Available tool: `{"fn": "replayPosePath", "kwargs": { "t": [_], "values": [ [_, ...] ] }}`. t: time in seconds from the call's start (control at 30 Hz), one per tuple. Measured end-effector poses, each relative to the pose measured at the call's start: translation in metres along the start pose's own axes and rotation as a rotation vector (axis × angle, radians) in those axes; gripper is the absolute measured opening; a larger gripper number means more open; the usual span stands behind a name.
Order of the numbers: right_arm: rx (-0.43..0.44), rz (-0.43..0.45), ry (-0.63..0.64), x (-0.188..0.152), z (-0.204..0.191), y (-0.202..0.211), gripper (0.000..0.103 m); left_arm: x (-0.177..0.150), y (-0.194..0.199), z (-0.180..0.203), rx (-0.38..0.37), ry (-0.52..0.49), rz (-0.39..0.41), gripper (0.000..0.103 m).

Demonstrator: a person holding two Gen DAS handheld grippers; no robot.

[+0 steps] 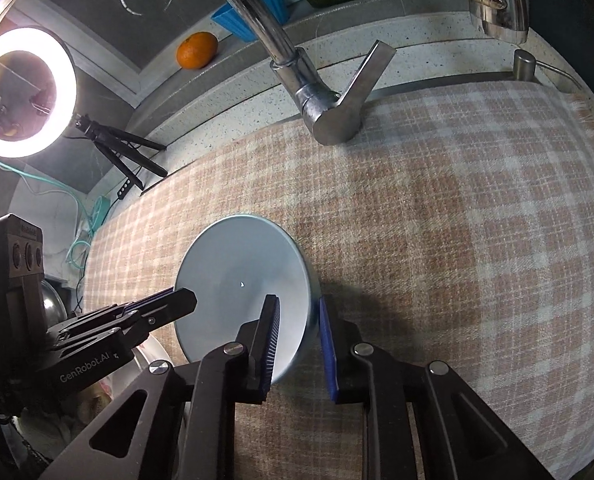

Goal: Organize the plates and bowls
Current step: 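Close both grippers on the rim of the pale blue bowl, then lift the pale blue bowl with both grippers over the nested steel bowls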

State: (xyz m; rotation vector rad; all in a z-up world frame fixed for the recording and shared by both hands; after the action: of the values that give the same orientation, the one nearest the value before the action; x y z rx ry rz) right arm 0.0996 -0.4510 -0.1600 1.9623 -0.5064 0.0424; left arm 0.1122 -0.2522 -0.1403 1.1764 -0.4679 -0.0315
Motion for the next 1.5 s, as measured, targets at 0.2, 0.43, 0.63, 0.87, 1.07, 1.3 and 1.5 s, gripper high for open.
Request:
{"fn": "replayPosePath", "kwargs": {
  "t": [0.2, 0.43, 0.63, 0.87, 1.07, 1.3, 1.5],
  "values": [
    [-0.006, -0.01, -0.022, 0.002, 0.003, -0.005, 0.011, 0.002, -0.002, -0.002, -0.003, 0.013, -0.006, 0.007],
    [-0.016, -0.011, -0.017, 0.004, 0.001, -0.003, 0.01, 0.003, 0.007, -0.001, -0.002, 0.013, 0.006, 0.007],
    [-0.009, -0.004, -0.009, 0.004, -0.01, 0.004, 0.009, 0.002, 0.021, -0.004, -0.001, 0.018, 0.029, 0.007],
    [0.005, 0.014, 0.022, 0.003, -0.033, 0.014, 0.009, -0.002, 0.044, -0.015, 0.003, 0.033, 0.064, 0.007],
    [0.021, 0.019, 0.051, -0.004, -0.061, 0.018, 0.01, -0.01, 0.069, -0.032, 0.012, 0.051, 0.093, 0.007],
    [0.041, 0.014, 0.098, -0.018, -0.102, 0.017, 0.01, -0.024, 0.1, -0.06, 0.031, 0.08, 0.13, 0.007],
    [0.066, -0.005, 0.139, -0.03, -0.139, 0.01, 0.01, -0.041, 0.124, -0.089, 0.047, 0.124, 0.151, 0.007]
  ]
}}
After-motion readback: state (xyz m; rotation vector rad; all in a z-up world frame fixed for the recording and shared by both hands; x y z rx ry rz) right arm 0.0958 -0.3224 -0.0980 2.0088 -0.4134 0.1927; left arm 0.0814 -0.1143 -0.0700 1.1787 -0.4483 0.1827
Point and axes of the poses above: each gripper's, at about its wrist camera, not at the fingertips, and y roughly against the way its jaws point, z to its right, x to its top, the point moved 1 cm from there along -y, roughly the way its jaws point, and after that the axes turned 8 degrees about -y, right-handed, at the moved point
